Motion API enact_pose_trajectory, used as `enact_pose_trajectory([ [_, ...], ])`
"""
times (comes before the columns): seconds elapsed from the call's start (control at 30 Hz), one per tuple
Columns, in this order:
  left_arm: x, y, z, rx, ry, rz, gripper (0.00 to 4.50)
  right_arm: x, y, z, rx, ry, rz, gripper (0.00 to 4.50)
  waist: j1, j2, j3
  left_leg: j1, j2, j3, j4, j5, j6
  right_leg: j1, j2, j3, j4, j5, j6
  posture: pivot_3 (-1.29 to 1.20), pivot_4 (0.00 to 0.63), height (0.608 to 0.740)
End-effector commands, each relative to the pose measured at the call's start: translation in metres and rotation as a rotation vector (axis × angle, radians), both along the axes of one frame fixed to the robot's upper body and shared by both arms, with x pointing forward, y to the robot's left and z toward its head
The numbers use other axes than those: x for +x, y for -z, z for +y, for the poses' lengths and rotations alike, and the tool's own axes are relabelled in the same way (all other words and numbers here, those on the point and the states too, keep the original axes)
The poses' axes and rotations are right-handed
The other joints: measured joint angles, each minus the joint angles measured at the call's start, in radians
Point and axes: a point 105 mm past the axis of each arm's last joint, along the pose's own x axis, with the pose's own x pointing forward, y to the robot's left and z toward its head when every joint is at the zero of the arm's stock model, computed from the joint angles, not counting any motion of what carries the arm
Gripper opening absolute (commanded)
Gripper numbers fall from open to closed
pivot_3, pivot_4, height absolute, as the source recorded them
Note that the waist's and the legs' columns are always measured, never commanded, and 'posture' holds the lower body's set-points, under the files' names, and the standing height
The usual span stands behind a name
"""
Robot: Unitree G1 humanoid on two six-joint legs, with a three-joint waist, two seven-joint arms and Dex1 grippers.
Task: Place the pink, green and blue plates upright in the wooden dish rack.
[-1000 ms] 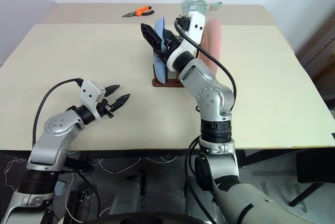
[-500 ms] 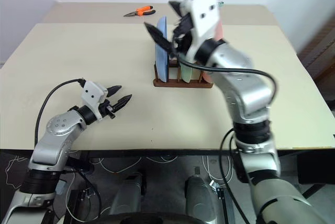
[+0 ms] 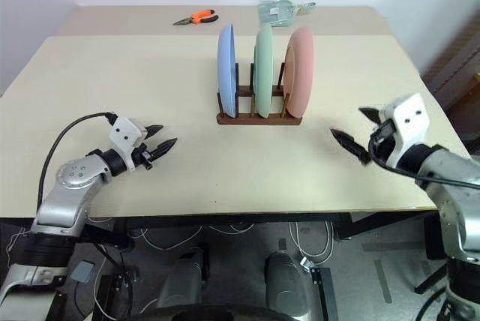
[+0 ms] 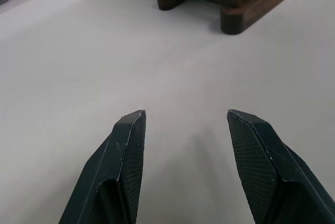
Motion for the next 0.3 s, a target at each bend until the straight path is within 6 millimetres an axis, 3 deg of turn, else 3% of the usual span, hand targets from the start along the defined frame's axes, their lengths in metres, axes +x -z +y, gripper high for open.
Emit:
enact_pose_trajectory([
  [0.03,-0.003,-0.008,0.004,0.003,0.0,-0.034,2.52,0.008,0.003,-0.004,-0.021,0.019,-0.046,3.97,0.003,0.0,0.0,0.0,0.0,0.0,0.0,0.0,0.0,0.0,0.0,0.0,0.0,0.0,0.0,0.0,0.15,0.74],
  [0.3,-0.01,-0.008,0.002,-0.022,-0.02,-0.02,2.52,0.026,0.007,0.005,-0.023,-0.028,-0.069,3.97,0.011,0.0,0.0,-0.001,0.0,0.0,0.0,0.0,0.001,0.0,0.0,0.0,0.0,0.0,0.0,0.0,0.15,0.74],
])
